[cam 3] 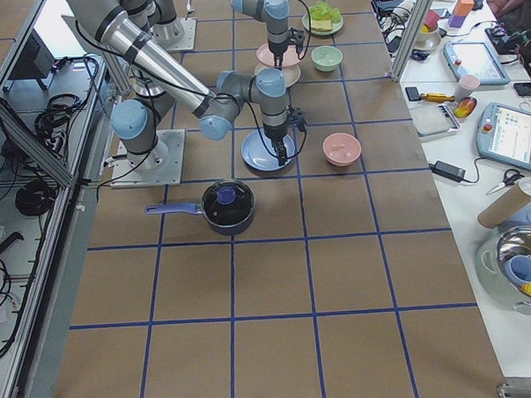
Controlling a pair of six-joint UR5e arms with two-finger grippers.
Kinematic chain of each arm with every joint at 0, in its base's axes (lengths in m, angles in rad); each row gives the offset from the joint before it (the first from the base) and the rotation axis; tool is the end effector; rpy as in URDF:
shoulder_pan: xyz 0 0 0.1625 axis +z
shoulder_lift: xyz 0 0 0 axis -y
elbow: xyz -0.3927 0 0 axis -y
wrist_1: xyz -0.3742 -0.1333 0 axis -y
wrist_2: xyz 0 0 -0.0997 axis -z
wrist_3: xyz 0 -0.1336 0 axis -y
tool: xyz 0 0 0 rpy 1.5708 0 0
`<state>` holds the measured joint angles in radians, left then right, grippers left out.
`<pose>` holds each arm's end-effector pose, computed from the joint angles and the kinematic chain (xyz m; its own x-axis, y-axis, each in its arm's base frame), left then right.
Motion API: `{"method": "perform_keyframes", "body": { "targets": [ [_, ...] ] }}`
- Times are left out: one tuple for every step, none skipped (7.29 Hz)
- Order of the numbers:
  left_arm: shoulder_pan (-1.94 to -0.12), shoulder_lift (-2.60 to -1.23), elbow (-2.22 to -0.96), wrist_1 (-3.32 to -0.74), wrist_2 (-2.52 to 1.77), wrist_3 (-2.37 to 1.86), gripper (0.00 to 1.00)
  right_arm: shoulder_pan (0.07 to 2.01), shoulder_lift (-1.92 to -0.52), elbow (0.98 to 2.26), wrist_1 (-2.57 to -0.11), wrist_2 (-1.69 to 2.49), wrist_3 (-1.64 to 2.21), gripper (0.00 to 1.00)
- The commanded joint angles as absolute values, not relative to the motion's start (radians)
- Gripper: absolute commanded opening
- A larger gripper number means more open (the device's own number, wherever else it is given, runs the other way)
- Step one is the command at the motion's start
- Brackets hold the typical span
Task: Stack three plates with pink and blue
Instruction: 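Lower the pink plate onto the cream plate and open the left gripper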
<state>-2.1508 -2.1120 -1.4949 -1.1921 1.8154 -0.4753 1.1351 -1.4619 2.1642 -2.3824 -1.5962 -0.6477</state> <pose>-0.4269 -0.4673 0.1934 -0.9612 0.1070 -0.2541 0.1193 0.9923 -0.0335 -0.0688 -0.4555 0.1893 -0.9749 -0.2053 0.0860 -0.2115 0.9747 -0.0718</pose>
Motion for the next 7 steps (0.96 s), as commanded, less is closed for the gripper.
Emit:
{"method": "perform_keyframes", "body": {
  "targets": [
    [-2.174, -2.158, -1.486, -1.183, 1.827, -0.515, 0.0, 1.129, -1.422, 2.166, -2.407, -1.597, -0.669, 0.87],
    [-2.177, -2.16, -1.486, -1.181, 1.83, -0.515, 0.0, 1.129, -1.404, 2.167, -2.408, -1.595, -0.667, 0.82],
    [-2.175, -2.166, -1.485, -1.18, 1.829, -0.523, 0.0, 1.129, -1.39, 2.169, -2.427, -1.597, -0.667, 0.78],
    [-2.177, -2.177, -1.486, -1.18, 1.859, -0.523, 0.0, 1.126, -1.376, 2.169, -2.433, -1.597, -0.669, 0.73],
    [-2.177, -2.184, -1.486, -1.18, 1.867, -0.526, 0.0, 1.106, -1.364, 2.169, -2.445, -1.597, -0.672, 0.68],
    [-2.177, -2.187, -1.485, -1.178, 1.867, -0.535, 0.0, 1.095, -1.35, 2.169, -2.457, -1.597, -0.673, 0.66],
    [-2.177, -2.189, -1.48, -1.164, 1.861, -0.537, 0.0, 1.092, -1.341, 2.169, -2.457, -1.597, -0.667, 0.62]
  ]
}}
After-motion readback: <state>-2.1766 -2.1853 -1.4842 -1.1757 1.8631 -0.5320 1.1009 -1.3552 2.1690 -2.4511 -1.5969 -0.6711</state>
